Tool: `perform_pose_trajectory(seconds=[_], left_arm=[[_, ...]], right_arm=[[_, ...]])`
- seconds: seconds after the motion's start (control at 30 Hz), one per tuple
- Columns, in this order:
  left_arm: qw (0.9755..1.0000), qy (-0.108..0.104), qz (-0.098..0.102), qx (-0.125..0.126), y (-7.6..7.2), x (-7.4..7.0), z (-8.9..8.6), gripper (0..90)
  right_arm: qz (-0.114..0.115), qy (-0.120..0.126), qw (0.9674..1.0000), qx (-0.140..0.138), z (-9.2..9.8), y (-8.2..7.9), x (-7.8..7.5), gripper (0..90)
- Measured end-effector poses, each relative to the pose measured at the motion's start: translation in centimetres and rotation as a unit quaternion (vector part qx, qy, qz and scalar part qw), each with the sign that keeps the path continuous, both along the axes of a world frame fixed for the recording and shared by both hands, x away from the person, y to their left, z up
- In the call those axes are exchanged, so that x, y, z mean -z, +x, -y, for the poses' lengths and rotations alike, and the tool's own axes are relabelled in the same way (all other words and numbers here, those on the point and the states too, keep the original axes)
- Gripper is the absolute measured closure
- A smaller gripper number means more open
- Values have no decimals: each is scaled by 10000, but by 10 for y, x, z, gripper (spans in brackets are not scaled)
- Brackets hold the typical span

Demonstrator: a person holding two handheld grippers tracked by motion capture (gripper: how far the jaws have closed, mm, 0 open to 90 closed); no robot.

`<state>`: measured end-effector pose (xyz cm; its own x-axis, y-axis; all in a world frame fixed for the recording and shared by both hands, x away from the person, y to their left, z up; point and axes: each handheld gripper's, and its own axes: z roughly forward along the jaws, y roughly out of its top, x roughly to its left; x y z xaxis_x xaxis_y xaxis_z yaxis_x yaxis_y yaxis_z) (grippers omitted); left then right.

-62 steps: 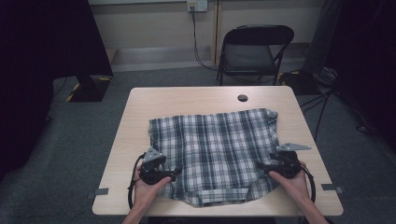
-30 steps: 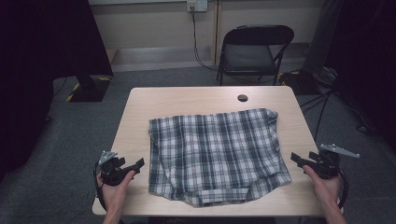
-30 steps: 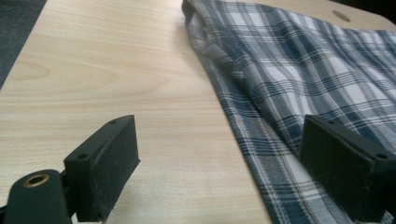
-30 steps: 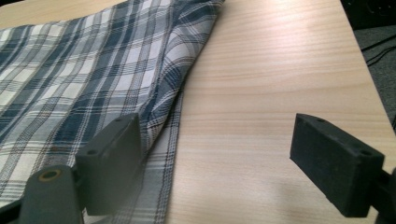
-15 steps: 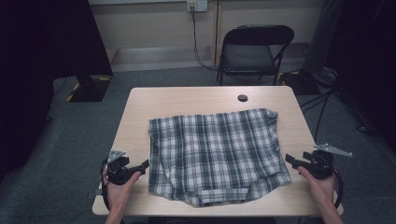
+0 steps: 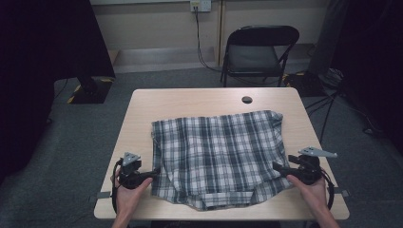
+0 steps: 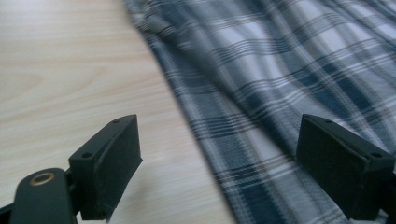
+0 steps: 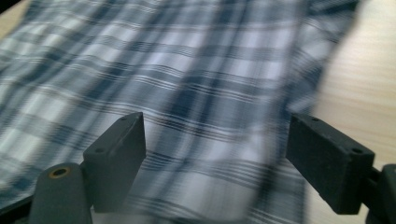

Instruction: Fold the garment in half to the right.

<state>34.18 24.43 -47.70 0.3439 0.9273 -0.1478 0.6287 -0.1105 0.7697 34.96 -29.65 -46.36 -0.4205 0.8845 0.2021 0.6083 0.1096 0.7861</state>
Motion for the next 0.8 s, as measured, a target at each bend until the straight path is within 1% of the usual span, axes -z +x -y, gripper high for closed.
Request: perform_pose_trajectory(seconds=[0.07,0.1,0.13,0.17,0.2,0.23,0.27,0.3,0.33,0.4,0.47,0.53,0.57,0.6,0.63,0.67,0.7,0.73,0.77,0.8], left_arm=[[9997,71,78,203,1,-7,10,135],[9996,132,123,194,3,-11,16,137],[9994,210,187,218,6,-15,21,137],[9992,104,213,329,10,-20,26,136],[9991,69,239,351,15,-24,32,138],[9986,196,328,356,19,-27,38,138],[9980,295,371,414,24,-28,45,141],[9978,319,341,478,30,-28,51,142],[9977,301,247,560,35,-25,56,142],[9968,389,119,694,41,-16,66,139],[9960,461,-58,763,42,-5,72,137],[9954,641,-130,706,39,3,76,139],[9944,736,-187,733,39,6,77,134],[9937,795,-211,764,40,9,76,134],[9944,748,-193,726,40,12,75,163],[9951,708,-202,663,40,15,74,163],[9947,738,-243,672,40,18,74,166],[9937,831,-223,712,40,20,75,166],[9930,921,-172,720,38,21,77,161],[9928,942,-176,720,38,21,79,156]], right_arm=[[83,38,9998,-202,-13,-3,-7,198],[121,52,9989,-448,-27,-4,-15,203],[121,52,9989,-448,-27,-4,-15,203],[156,36,9983,-560,-35,-3,-20,202],[194,12,9976,-665,-44,-2,-25,204],[213,-6,9970,-746,-52,0,-30,206],[240,9,9963,-822,-61,2,-34,211],[243,-19,9947,-996,-81,9,-38,212],[243,-19,9947,-996,-81,9,-38,212],[149,-135,9930,-1164,-104,15,-33,212],[-62,-291,9904,-1350,-125,19,-18,216],[-254,-373,9875,-1509,-140,20,0,220],[-377,-613,9842,-1617,-149,19,9,219],[-377,-613,9842,-1617,-149,19,9,219],[-357,-712,9838,-1604,-151,18,12,218],[-357,-712,9838,-1604,-151,18,12,218],[-294,-832,9845,-1513,-151,19,13,218],[-294,-832,9845,-1513,-151,19,13,218],[-341,-867,9846,-1481,-150,21,16,220],[-413,-902,9844,-1453,-149,23,20,219]])
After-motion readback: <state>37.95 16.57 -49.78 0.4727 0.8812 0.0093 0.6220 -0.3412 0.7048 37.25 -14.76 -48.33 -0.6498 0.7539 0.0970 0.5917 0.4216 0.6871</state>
